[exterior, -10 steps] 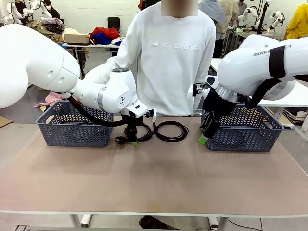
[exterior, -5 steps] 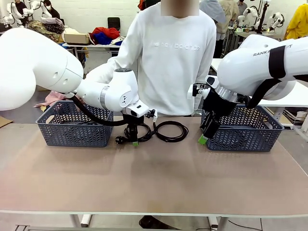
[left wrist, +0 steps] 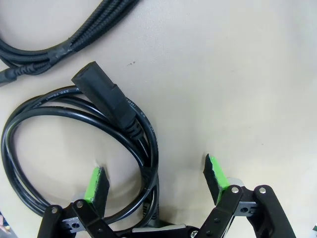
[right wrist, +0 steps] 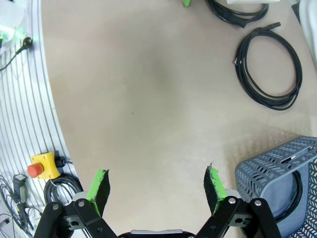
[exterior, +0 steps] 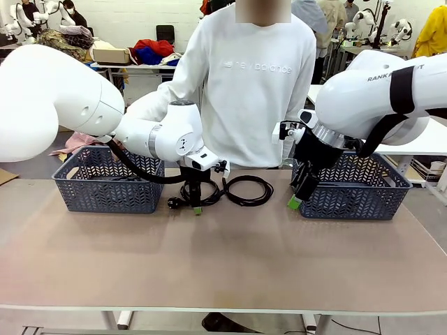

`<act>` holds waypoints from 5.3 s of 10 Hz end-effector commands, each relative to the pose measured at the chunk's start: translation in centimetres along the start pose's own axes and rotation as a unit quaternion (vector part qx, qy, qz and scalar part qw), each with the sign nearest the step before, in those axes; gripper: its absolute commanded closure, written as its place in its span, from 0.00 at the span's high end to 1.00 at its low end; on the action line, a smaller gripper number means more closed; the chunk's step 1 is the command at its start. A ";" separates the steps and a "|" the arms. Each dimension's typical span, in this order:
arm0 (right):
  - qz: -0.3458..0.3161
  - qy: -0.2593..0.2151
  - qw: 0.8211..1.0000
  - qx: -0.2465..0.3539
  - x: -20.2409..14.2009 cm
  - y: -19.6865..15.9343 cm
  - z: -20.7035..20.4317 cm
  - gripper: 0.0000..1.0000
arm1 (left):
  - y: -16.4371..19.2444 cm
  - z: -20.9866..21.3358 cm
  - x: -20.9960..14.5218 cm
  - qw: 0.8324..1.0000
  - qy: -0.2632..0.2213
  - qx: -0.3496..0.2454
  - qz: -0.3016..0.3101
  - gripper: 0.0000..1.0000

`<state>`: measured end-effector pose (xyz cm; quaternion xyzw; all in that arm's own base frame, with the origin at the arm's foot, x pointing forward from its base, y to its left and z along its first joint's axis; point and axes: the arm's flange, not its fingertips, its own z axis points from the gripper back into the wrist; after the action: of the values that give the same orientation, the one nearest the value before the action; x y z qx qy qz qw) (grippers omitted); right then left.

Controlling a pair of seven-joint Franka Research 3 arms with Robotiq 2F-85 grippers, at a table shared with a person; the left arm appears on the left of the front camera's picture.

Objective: Organize the cables according to human instructions.
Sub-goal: Pick up a bundle of cables and place it in the basket indicated by the human.

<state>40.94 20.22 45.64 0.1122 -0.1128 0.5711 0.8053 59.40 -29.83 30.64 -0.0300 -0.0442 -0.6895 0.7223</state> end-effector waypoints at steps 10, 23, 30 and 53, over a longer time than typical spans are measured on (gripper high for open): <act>0.000 -0.001 1.000 -0.003 0.3 -0.1 0.2 1.00 | -1.4 0.5 0.7 0.999 0.017 -0.029 0.012 1.00; 0.000 -0.001 1.000 -0.003 0.3 -0.1 0.2 1.00 | -1.7 1.3 0.3 0.999 0.032 -0.016 0.021 0.00; 0.000 -0.001 1.000 -0.003 0.3 -0.1 0.2 1.00 | -2.1 5.4 1.2 0.999 0.047 0.013 0.022 0.00; 0.000 -0.001 1.000 -0.003 0.3 -0.1 0.2 1.00 | -4.6 25.5 -20.7 0.996 -0.026 0.055 -0.070 0.00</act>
<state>40.96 20.25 45.71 0.1121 -0.1134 0.5713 0.8051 53.40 -7.28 54.33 -0.0003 -0.0845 -0.7312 0.6769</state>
